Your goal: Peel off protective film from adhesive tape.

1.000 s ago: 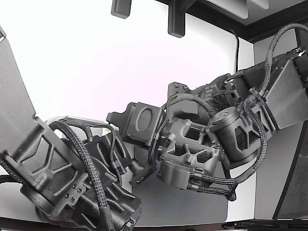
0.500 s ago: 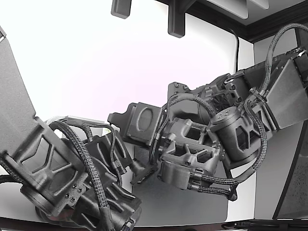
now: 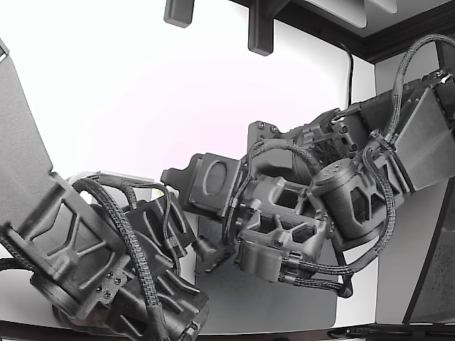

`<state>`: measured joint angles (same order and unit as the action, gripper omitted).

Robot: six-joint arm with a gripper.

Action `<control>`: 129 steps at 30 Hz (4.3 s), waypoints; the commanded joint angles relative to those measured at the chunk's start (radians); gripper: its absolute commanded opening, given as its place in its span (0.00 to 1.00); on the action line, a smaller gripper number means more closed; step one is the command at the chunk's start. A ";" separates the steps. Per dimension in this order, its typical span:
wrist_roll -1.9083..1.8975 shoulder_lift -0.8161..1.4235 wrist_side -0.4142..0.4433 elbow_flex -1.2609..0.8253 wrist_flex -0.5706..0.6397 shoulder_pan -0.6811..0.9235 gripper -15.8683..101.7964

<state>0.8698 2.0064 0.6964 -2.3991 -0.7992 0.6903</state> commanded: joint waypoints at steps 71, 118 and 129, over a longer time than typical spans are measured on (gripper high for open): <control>-0.006 0.015 0.012 0.052 -0.015 0.003 0.04; -0.029 -0.081 0.035 0.141 -0.080 0.040 0.04; -0.034 -0.107 0.037 0.150 -0.083 0.040 0.04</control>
<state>0.8376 1.8853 0.7286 -2.2764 -0.8836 0.7363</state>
